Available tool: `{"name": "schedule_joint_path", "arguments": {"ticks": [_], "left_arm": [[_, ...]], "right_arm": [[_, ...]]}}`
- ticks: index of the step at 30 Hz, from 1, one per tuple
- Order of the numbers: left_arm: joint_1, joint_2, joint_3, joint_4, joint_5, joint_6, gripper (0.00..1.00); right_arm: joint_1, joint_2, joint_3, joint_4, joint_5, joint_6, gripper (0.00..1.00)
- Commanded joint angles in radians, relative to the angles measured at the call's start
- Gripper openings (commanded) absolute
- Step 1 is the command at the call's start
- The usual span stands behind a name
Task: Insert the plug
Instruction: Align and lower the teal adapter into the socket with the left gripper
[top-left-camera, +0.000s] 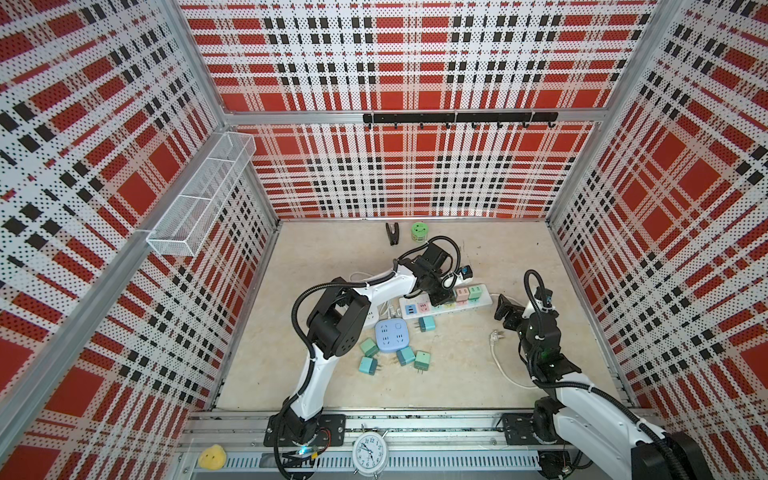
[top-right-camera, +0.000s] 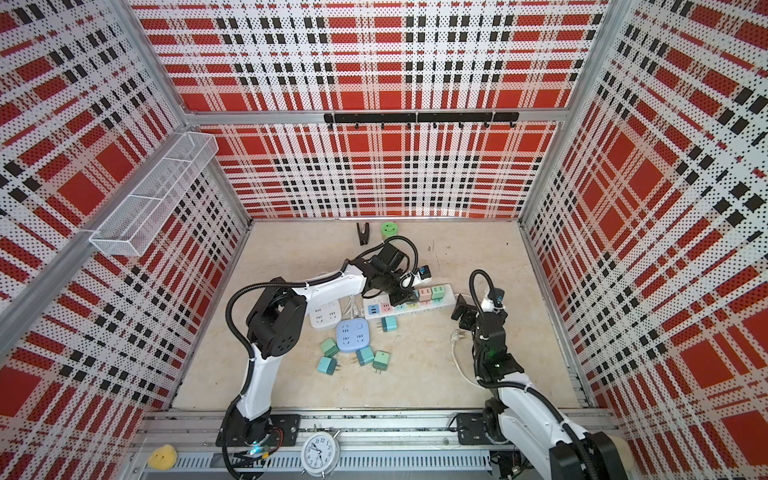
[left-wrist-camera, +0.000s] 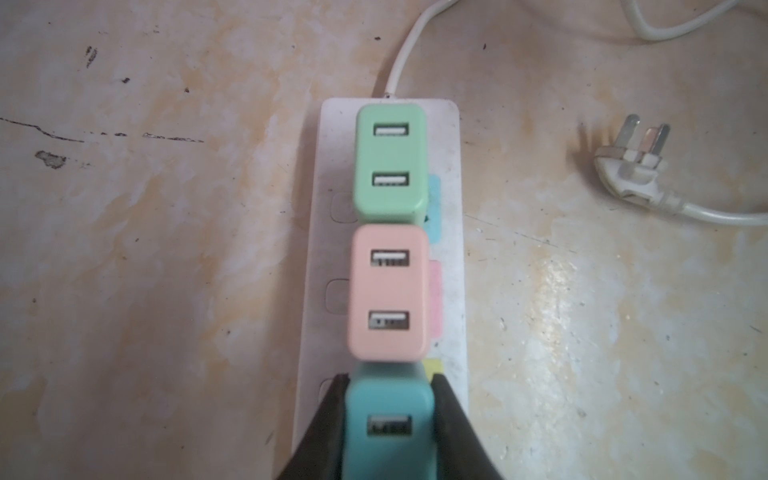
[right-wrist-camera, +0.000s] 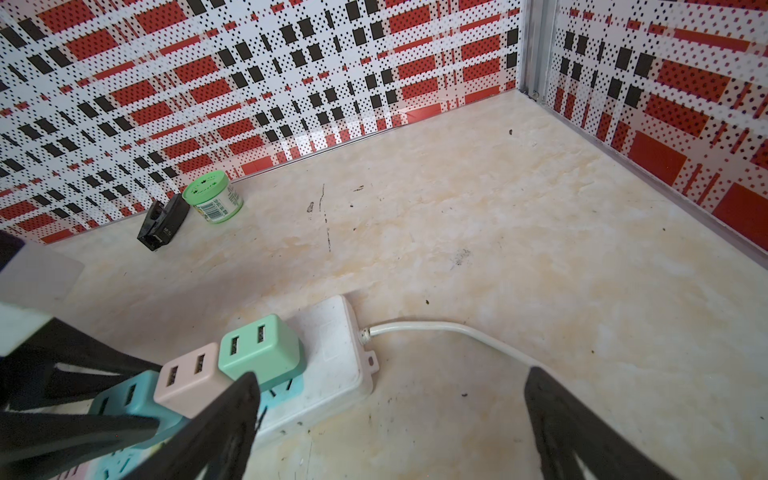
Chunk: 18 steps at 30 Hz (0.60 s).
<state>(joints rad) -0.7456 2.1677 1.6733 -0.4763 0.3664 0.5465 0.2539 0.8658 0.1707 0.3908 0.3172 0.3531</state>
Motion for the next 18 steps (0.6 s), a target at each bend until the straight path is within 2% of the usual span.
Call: {"name": "schedule_joint_path", "arguments": {"ticks": [1, 16, 18], "left_arm": [[-0.006, 0.073, 0.008, -0.065, -0.003, 0.004, 0.0], [0.005, 0.109, 0.016, -0.082, -0.01, -0.016, 0.0], [0.003, 0.106, 0.02, -0.082, -0.015, -0.014, 0.07]], "right_arm": [[-0.002, 0.012, 0.029, 0.023, -0.006, 0.008, 1.0], [-0.002, 0.02, 0.032, 0.024, -0.009, 0.007, 1.0], [-0.002, 0.022, 0.031, 0.024, -0.009, 0.007, 1.0]]}}
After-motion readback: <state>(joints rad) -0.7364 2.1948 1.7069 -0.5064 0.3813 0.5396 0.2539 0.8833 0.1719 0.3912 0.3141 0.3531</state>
